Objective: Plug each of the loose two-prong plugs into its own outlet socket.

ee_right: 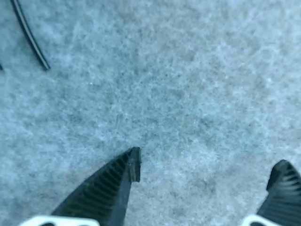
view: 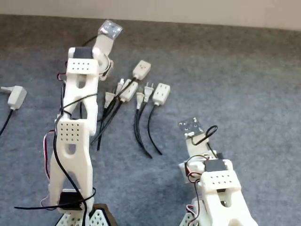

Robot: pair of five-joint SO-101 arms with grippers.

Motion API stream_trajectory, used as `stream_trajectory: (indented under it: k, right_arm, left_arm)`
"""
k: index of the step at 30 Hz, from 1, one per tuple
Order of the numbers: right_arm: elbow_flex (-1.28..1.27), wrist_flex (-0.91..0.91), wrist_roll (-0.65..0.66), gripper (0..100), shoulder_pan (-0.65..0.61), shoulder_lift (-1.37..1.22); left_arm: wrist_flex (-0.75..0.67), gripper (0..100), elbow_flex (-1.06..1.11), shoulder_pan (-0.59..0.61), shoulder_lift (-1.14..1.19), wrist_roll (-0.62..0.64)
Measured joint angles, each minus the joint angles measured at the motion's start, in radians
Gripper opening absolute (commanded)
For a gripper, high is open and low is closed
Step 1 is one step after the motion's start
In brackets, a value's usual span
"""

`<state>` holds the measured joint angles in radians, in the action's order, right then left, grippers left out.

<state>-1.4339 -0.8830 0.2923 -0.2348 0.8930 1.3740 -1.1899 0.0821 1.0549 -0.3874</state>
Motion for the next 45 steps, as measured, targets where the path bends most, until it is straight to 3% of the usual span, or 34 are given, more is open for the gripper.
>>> stream_trajectory:
  k: [6, 9, 14, 22, 37, 41, 45]
  right_arm:
    - [0.0, 0.0, 0.0, 41.0, 0.0, 0.0]
    - [-0.006, 0.002, 0.0, 41.0, 0.0, 0.003]
    - [-0.028, 0.026, 0.0, 41.0, -0.002, 0.006]
    - [-0.028, 0.028, 0.0, 41.0, -0.002, 0.005]
    - [-0.028, 0.028, 0.0, 41.0, -0.002, 0.005]
    - [-0.028, 0.028, 0.0, 41.0, -0.002, 0.005]
    - [-0.028, 0.028, 0.0, 41.0, -0.002, 0.005]
  left_arm:
    - [0.333, 1, -0.315, -0.023, -0.018, 0.002]
    - [0.396, 1, -0.275, -0.052, -0.101, -0.011]
    - [0.408, 1, 0.127, -0.137, -0.359, -0.118]
    - [0.399, 1, 0.858, -0.405, -0.95, -0.244]
    - [-0.184, 1, 2.226, -0.459, -1.789, -0.462]
    - [-0.318, 1, 2.447, -0.555, -1.883, -0.471]
    - [-0.387, 1, 2.51, -0.609, -1.91, -0.476]
